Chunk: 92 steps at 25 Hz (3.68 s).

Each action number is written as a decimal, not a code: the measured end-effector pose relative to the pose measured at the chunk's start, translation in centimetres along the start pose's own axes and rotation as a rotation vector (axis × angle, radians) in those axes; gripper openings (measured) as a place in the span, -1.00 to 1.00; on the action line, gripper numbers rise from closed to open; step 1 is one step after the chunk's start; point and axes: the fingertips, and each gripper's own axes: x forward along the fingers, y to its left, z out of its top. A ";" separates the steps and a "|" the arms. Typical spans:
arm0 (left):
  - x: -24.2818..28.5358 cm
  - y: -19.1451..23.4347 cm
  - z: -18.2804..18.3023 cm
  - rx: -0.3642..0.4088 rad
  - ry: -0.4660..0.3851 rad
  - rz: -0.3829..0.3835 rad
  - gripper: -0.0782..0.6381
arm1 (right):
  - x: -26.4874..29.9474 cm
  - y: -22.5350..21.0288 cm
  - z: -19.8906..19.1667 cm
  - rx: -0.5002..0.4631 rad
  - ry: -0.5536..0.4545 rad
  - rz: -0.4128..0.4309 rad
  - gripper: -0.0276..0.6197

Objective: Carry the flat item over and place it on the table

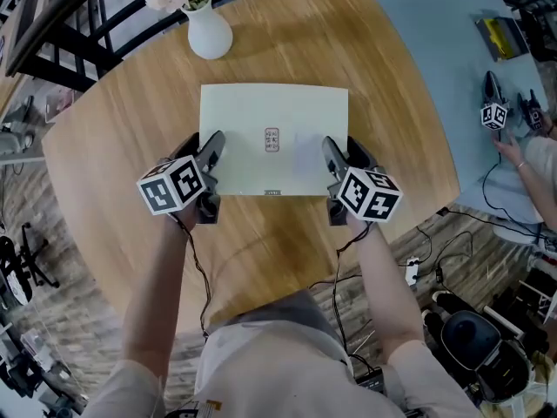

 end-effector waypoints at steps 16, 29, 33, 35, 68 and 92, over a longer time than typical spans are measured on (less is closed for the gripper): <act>-2.7 -1.6 0.5 0.100 -0.012 0.028 -0.09 | -2.9 1.5 1.8 -0.055 -0.063 0.007 -0.27; -14.8 -12.5 7.8 0.387 -0.320 -0.096 -0.26 | -13.3 12.7 9.9 -0.260 -0.282 0.165 -0.51; -19.4 -14.9 8.9 0.420 -0.376 -0.123 -0.28 | -17.5 16.4 12.0 -0.301 -0.354 0.220 -0.55; -21.9 -16.3 9.3 0.449 -0.408 -0.138 -0.34 | -19.6 18.0 12.8 -0.309 -0.386 0.247 -0.57; -37.8 -23.3 4.6 0.577 -0.585 -0.165 -0.71 | -36.4 28.4 10.9 -0.427 -0.445 0.515 -0.91; -37.1 -23.1 2.0 0.573 -0.499 -0.181 -0.77 | -35.5 29.3 8.6 -0.500 -0.406 0.522 -0.91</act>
